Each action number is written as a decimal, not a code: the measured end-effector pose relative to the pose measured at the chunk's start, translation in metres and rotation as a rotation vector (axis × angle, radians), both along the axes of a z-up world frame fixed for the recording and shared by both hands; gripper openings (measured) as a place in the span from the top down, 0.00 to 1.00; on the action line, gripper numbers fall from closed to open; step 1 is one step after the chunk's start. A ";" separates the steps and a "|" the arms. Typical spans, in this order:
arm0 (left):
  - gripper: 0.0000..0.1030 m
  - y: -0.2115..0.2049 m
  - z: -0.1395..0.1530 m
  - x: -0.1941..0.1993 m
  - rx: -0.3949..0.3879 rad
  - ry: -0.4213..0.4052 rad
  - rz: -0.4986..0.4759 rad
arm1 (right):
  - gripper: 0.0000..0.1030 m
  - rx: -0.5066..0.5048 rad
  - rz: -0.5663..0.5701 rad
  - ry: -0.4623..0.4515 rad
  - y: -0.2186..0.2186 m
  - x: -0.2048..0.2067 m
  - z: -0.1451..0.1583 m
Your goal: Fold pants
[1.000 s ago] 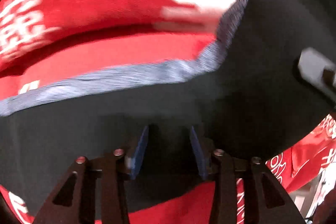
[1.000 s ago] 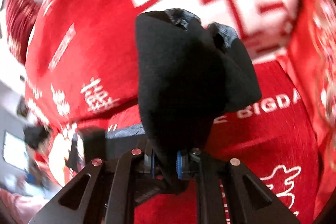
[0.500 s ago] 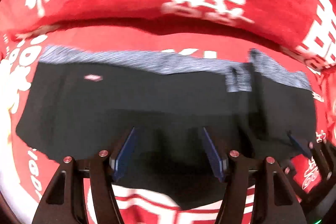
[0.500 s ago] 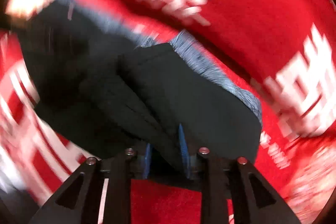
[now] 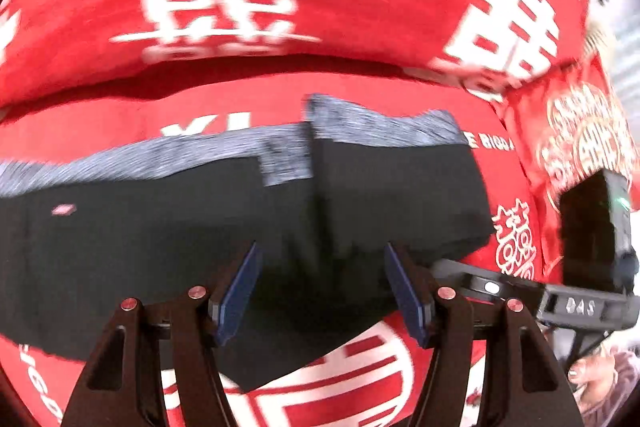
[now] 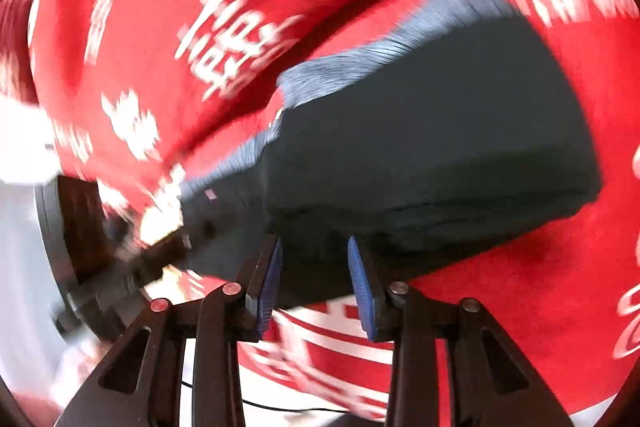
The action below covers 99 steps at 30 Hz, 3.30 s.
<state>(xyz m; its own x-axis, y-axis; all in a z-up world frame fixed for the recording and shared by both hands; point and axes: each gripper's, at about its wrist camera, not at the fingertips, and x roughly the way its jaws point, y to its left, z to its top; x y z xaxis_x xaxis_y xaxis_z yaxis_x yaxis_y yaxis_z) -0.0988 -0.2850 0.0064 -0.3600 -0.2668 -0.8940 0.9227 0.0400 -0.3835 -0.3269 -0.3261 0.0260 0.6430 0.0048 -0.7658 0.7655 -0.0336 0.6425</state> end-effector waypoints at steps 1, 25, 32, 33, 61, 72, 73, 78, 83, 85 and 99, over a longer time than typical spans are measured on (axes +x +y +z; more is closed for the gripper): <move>0.37 -0.003 0.002 -0.009 -0.001 -0.002 -0.015 | 0.64 0.027 -0.030 -0.032 0.001 -0.005 -0.007; 0.89 0.020 0.004 -0.028 0.004 -0.055 -0.024 | 0.96 0.121 -0.163 -0.166 -0.001 -0.030 -0.012; 0.89 0.040 -0.038 -0.030 0.071 -0.116 0.022 | 0.94 0.172 -0.055 -0.039 0.010 -0.009 -0.054; 0.88 0.040 -0.035 -0.032 0.075 -0.129 0.019 | 0.90 0.154 -0.008 -0.031 0.008 -0.006 -0.048; 0.70 -0.026 -0.045 -0.065 0.088 -0.302 0.033 | 0.44 -0.017 0.259 0.266 -0.127 -0.051 -0.041; 0.20 0.022 -0.016 -0.018 0.185 -0.366 0.304 | 0.23 -0.150 0.315 0.383 -0.072 -0.043 0.019; 0.20 0.025 -0.016 -0.018 0.200 -0.367 0.317 | 0.22 -0.164 0.325 0.386 -0.067 -0.041 0.025; 0.20 0.040 -0.017 -0.014 0.250 -0.378 0.382 | 0.18 -0.194 0.387 0.389 -0.053 -0.026 0.040; 0.20 0.058 -0.026 0.005 0.272 -0.365 0.420 | 0.18 -0.253 0.481 0.400 -0.040 0.013 0.046; 0.20 0.064 -0.029 0.015 0.276 -0.366 0.416 | 0.18 -0.256 0.507 0.353 -0.034 0.038 0.045; 0.20 0.111 -0.041 0.105 0.303 -0.328 0.405 | 0.84 -0.345 0.792 0.497 0.029 0.152 -0.002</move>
